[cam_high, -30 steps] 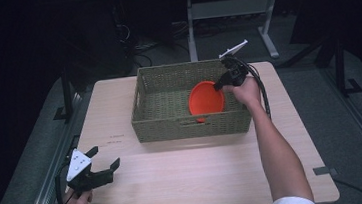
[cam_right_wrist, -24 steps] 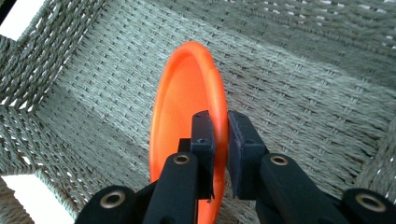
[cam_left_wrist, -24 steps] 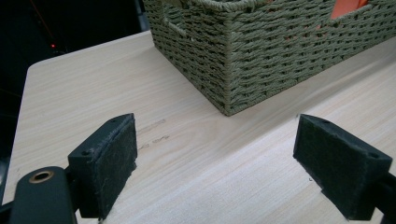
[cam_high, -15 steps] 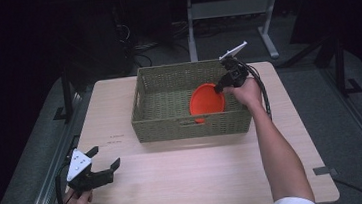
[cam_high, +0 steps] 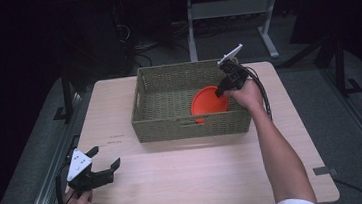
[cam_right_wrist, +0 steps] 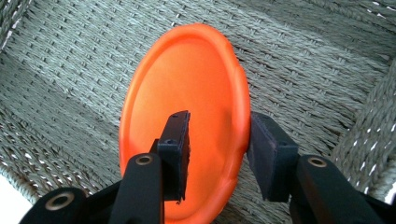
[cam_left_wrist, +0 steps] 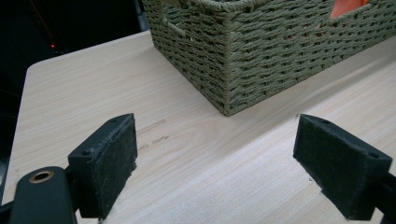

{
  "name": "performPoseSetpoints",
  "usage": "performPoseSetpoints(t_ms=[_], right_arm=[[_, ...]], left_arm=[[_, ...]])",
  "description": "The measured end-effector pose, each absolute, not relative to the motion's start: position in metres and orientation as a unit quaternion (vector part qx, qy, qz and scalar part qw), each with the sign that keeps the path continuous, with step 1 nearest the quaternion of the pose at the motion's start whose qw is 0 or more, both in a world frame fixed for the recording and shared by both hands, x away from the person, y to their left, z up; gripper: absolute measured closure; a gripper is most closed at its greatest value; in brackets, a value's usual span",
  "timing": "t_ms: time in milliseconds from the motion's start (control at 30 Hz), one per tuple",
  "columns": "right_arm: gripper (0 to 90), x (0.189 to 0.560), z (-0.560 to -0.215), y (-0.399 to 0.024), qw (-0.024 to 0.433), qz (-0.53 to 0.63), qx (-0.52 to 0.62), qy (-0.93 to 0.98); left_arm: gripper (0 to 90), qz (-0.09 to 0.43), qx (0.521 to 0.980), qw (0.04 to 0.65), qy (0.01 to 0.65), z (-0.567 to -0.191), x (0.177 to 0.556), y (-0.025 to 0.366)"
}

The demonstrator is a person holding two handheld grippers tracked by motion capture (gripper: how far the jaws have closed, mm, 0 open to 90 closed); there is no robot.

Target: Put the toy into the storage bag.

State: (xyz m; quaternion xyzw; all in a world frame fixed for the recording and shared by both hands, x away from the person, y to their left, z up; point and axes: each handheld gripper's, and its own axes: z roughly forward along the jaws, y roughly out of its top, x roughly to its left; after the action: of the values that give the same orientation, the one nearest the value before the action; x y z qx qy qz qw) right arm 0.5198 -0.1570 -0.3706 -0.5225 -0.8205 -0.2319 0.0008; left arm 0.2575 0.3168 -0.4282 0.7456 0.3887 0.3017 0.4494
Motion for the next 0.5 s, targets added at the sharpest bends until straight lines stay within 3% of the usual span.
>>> performPoseSetpoints(t_ms=[500], right_arm=[[50.4,0.511,-0.372,-0.168,0.005,-0.26,-0.523,-0.812]], left_arm=[[13.0,0.301,0.748,0.448,0.387,-0.428,0.258,0.314]])
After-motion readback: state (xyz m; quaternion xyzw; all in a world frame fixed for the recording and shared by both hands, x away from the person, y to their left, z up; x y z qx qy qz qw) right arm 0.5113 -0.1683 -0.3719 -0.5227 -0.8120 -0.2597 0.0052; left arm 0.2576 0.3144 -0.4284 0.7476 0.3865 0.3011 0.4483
